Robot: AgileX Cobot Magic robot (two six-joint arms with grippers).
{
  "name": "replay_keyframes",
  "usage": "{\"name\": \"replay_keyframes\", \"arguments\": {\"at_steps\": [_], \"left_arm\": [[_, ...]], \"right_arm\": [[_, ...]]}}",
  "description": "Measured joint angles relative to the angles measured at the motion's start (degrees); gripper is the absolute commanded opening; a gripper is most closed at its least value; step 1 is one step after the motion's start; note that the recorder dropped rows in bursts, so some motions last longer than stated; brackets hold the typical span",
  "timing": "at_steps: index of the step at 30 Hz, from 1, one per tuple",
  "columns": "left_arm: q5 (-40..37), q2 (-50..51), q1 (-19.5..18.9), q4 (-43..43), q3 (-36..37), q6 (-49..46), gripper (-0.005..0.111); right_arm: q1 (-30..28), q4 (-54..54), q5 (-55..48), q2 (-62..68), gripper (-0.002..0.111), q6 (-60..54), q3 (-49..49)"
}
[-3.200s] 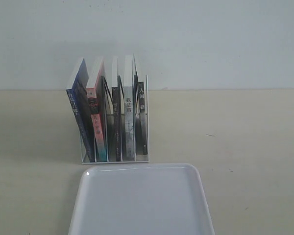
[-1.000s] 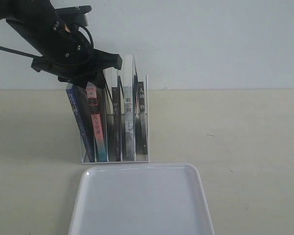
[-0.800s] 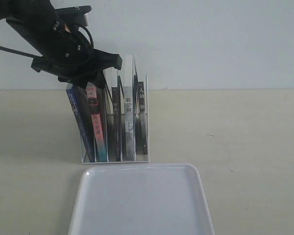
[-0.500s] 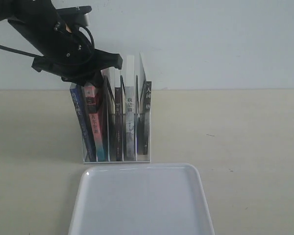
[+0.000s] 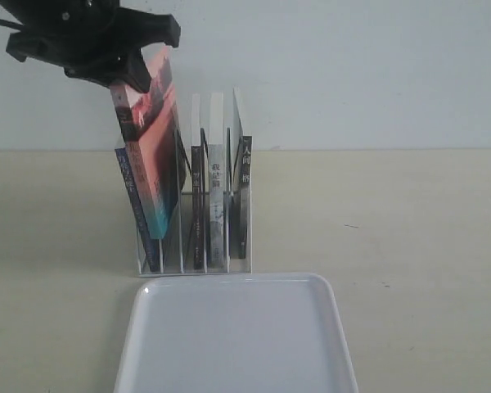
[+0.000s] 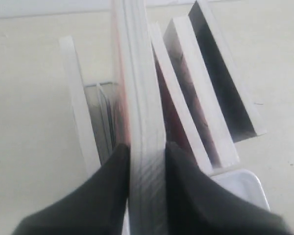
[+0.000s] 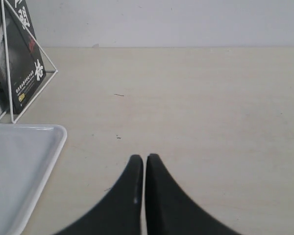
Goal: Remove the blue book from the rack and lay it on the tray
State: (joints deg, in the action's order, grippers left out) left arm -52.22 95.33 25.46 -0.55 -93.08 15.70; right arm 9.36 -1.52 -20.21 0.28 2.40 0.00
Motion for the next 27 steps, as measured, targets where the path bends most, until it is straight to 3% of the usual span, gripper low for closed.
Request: {"name": "replay_keyframes", "arguments": {"at_steps": [11,27], "left_arm": [[0.33,-6.41,0.0,-0.22,0.0,0.0,0.004],[3.37,-7.04,0.0,-0.34,0.01,-0.11,0.004]], "right_arm": [[0.0,0.0,0.0,0.0,0.001,0.0,0.0],[0.0,0.0,0.0,0.0,0.001,0.0,0.0]]}}
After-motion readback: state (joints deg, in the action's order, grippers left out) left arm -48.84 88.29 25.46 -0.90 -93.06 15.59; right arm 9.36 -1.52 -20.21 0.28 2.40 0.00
